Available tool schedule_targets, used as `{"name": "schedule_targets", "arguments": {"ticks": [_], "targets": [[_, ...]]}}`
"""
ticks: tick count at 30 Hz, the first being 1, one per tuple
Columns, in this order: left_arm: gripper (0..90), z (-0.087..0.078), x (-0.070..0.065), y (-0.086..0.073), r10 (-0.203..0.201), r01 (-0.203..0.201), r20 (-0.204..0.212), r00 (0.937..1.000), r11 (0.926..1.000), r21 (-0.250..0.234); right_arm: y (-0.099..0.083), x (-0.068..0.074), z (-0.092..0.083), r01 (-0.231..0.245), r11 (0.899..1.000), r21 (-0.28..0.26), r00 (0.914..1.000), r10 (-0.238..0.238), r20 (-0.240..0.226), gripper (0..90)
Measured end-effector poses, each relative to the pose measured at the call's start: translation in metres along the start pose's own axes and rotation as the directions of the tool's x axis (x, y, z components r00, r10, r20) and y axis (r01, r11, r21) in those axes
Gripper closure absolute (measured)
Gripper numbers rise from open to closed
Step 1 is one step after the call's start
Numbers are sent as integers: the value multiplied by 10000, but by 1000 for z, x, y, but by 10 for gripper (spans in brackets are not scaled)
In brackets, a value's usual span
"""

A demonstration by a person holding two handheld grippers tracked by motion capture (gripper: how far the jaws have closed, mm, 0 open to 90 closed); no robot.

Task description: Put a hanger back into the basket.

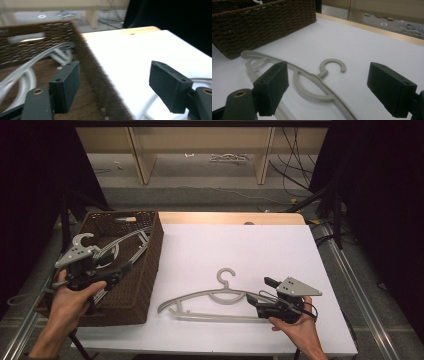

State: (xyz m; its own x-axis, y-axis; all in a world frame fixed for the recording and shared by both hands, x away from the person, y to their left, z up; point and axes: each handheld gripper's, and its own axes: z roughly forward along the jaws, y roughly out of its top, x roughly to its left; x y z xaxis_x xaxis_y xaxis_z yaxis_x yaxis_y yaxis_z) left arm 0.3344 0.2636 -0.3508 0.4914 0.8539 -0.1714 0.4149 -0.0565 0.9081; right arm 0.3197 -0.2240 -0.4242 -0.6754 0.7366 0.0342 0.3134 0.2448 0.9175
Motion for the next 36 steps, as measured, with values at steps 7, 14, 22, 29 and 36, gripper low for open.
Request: {"name": "schedule_targets", "arguments": {"ticks": [7, 14, 22, 29, 36], "targets": [[198, 10, -30, -9, 90, -86, 989, 9951, 10000, -49, -1, 1, 2, -7, 9999, -104, 10000, 7, -32, 183], [165, 18, -49, -17, 401, -381, 1748, 9838, 9992, -144, -1, 0, 2, 14, 10000, 55, 10000, -14, -71, 182], [162, 27, -65, -30, 602, -520, 2013, 9777, 9976, -459, -2, -1, 2, -10, 10000, -27, 10000, 10, -89, 182], [162, 34, -78, -53, 914, -813, 1985, 9758, 9950, -589, -3, -1, 1, -69, 9999, 98, 9998, 70, -180, 182], [162, 35, -86, -67, 1189, -1047, 2117, 9701, 9915, -770, -4, 0, -1, -5, 10000, 52, 10000, 5, -92, 182]]}}
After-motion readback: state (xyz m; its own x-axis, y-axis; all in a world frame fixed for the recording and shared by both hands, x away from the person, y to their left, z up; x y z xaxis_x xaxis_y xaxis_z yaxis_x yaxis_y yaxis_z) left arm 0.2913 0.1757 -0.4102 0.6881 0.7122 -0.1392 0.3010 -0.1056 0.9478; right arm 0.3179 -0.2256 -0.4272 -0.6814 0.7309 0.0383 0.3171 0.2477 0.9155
